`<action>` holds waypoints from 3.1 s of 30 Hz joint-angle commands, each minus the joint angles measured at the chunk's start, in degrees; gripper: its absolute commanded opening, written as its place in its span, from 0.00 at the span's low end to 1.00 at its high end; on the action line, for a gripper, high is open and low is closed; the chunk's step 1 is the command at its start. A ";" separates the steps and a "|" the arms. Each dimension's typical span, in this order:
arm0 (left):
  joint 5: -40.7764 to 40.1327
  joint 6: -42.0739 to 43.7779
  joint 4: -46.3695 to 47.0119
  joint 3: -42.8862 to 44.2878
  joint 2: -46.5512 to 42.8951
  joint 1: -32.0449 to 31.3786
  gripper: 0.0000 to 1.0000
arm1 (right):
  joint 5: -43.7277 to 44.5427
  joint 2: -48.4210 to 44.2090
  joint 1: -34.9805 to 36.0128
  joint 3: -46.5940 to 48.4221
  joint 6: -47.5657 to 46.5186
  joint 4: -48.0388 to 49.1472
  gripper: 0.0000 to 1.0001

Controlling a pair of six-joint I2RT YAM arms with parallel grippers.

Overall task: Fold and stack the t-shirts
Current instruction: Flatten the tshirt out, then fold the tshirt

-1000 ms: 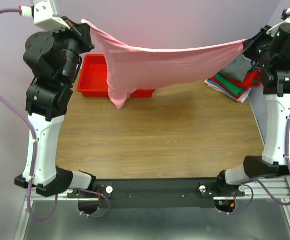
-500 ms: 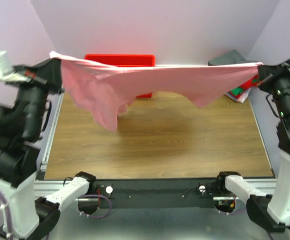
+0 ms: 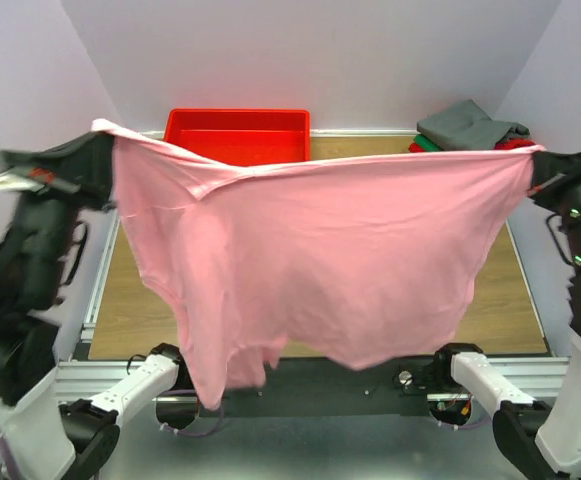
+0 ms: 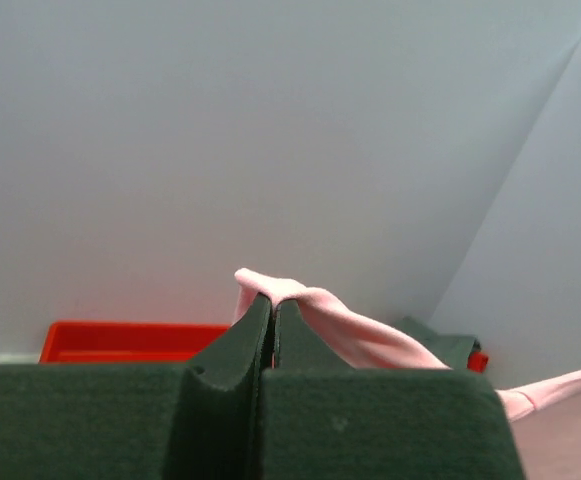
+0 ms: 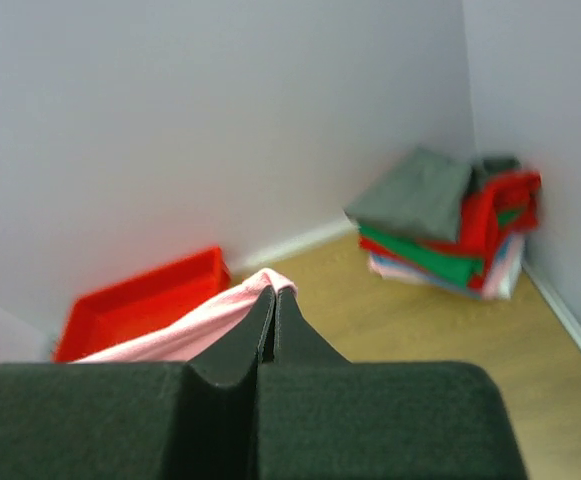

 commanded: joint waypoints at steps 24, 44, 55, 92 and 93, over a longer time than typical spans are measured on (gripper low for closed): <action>-0.31 6.16 12.34 -0.44 52.20 -0.03 0.97 | -0.60 39.23 -0.79 -31.78 -6.62 31.28 1.00; 6.28 -15.55 19.82 -62.86 24.56 -3.10 0.96 | -15.73 23.39 -0.52 -59.13 -1.62 24.95 1.00; 10.06 -16.52 27.55 -66.74 32.82 -3.19 0.96 | -13.88 30.69 -0.52 -59.05 -0.38 24.51 1.00; 2.68 -7.56 19.20 -36.52 64.64 -2.05 0.98 | -1.14 60.91 -0.52 -34.19 1.55 18.63 1.00; 2.59 -7.12 19.03 -35.81 64.91 -1.96 0.98 | -0.96 61.45 -0.52 -33.22 1.55 18.45 1.00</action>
